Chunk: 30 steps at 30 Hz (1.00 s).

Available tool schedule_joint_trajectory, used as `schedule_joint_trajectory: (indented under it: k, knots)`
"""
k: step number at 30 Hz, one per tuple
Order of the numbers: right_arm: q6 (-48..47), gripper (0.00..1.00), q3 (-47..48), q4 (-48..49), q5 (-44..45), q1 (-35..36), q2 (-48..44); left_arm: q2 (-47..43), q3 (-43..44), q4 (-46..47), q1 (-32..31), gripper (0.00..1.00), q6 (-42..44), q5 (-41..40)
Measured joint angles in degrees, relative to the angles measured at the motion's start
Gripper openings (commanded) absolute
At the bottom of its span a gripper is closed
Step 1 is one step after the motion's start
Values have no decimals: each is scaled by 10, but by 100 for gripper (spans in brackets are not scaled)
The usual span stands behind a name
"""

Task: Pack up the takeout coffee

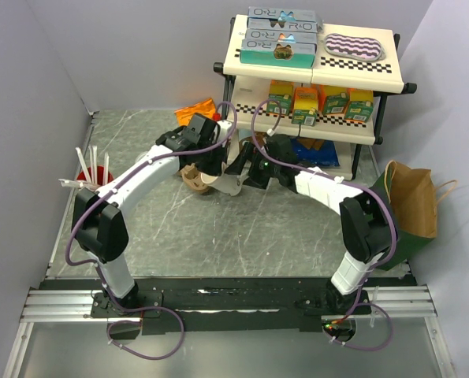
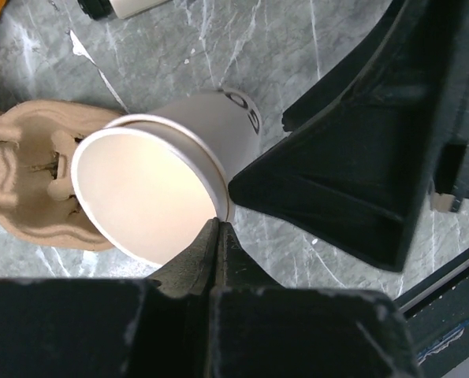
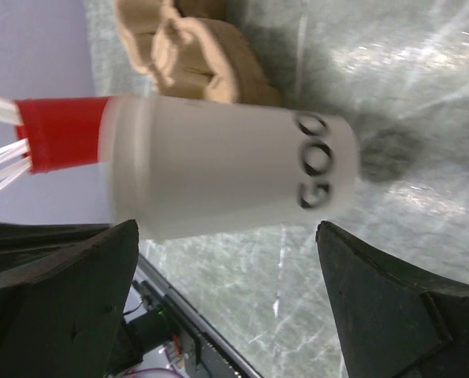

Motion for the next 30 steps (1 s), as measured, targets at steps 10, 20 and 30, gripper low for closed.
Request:
schedule_joint_trajectory:
  k: [10, 20, 30]
  knots:
    - [3, 97, 7, 20, -30, 2, 0, 0, -2, 0, 0, 1, 0, 0]
    - [11, 97, 14, 16, -34, -1, 2, -23, -31, 2, 2, 21, 18, 29]
    - [-85, 97, 9, -21, -43, -29, -40, -244, -248, -15, 113, 60, -37, 66]
